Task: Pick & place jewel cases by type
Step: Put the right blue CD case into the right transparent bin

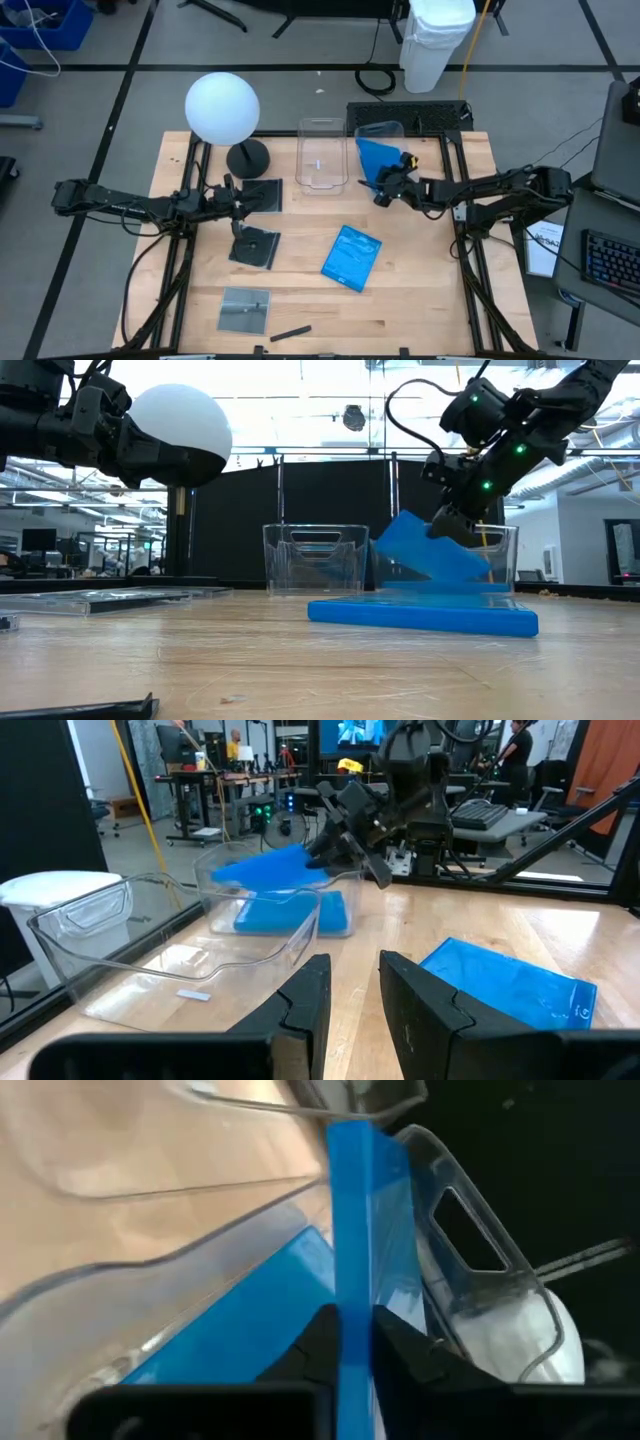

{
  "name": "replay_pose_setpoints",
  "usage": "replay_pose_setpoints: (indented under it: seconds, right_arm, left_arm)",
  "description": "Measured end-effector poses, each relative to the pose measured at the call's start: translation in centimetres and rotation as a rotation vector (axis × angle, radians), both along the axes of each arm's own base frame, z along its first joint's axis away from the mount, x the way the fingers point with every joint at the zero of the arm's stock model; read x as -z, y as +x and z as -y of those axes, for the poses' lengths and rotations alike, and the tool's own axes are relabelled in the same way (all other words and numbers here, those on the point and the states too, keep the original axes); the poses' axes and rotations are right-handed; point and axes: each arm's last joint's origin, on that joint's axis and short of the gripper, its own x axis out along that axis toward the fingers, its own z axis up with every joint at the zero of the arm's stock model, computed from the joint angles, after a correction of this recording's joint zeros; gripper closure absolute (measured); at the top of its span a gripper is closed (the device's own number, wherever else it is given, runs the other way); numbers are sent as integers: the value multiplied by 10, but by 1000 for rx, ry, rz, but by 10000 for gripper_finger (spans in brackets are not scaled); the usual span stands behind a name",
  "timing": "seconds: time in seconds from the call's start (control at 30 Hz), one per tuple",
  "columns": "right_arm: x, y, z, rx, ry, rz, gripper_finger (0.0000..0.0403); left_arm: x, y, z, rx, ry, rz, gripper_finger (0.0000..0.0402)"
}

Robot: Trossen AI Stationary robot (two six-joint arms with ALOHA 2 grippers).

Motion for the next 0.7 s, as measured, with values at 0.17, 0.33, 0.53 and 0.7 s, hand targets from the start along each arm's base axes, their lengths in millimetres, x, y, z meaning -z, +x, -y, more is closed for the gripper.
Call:
replay_pose_setpoints:
  seconds: [0.17,0.33,0.53,0.7]
  right_arm:
    - [-1,3,-8,-49,-3,10,380]
    - [-10,4,-22,-124,-29,37,380]
    - [-34,-3,-40,-110,-133,126,380]
    - [-61,-8,-47,1,-165,185,380]
  left_arm:
    - [0,0,0,0,0,0,305]
    - [0,0,0,0,0,0,304]
    - [0,0,0,0,0,0,305]
    - [0,0,0,0,0,0,305]
